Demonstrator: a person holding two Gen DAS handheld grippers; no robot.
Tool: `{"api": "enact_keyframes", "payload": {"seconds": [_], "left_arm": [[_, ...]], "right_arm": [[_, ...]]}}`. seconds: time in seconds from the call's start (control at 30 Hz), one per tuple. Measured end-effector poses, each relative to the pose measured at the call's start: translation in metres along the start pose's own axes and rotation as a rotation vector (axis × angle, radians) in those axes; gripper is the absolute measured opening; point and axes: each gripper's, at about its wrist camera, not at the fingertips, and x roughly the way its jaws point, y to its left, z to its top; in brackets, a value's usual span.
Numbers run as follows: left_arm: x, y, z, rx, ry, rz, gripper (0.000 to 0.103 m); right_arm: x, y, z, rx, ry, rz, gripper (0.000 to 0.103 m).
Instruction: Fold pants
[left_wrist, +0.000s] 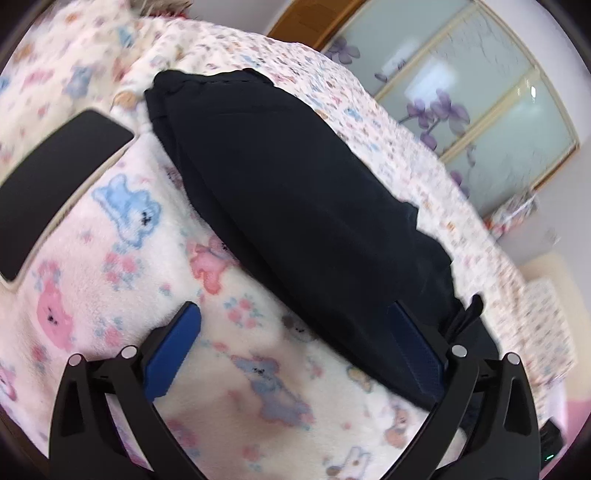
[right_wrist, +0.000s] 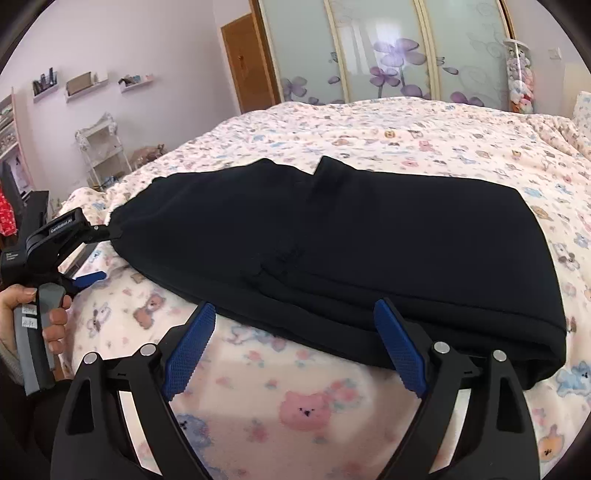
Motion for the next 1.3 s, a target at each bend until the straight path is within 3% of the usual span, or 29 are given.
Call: {"api": "enact_keyframes", "payload": {"seconds": [0.27,0.37,0.5,0.8,0.97,1.07,1.2,1.3], "left_arm": [[0.018,-0.005,0.017,0.006,0.05,0.089,0.101],[0.028,-0.005,0.025,0.012,0.076,0.091,0.101],[0.035,0.005,0.04,-0.038,0.086,0.027,0.101],[0.02,0.027,0.066,-0.19,0.053,-0.214,0.1],[0.022,0.048,0.071,-0.255,0.04,-0.237,0.089],[0.02,0.056,0.077,-0.303,0.033,-0.282,0.088],[0.026,0.06,0.09,-0.298,0.018,-0.209,0.089],[0.034,0.066,0.101,-0.345,0.024,-0.226,0.089]], "right_arm": [[-0.002,-0.002,0.0,0.01,-0.016,-0.038,0.094],[0.0,-0.002,0.0,0.007,-0.011,-0.039,0.094],[0.002,-0.001,0.0,0.004,-0.006,-0.037,0.094],[0.004,0.003,0.0,-0.007,0.0,-0.032,0.094],[0.004,0.004,0.0,-0.007,0.001,-0.032,0.094],[0.005,0.005,-0.001,-0.006,0.009,-0.03,0.094],[0.005,0.008,-0.002,-0.012,0.009,-0.029,0.094],[0.006,0.008,-0.002,-0.013,0.013,-0.028,0.094]]}}
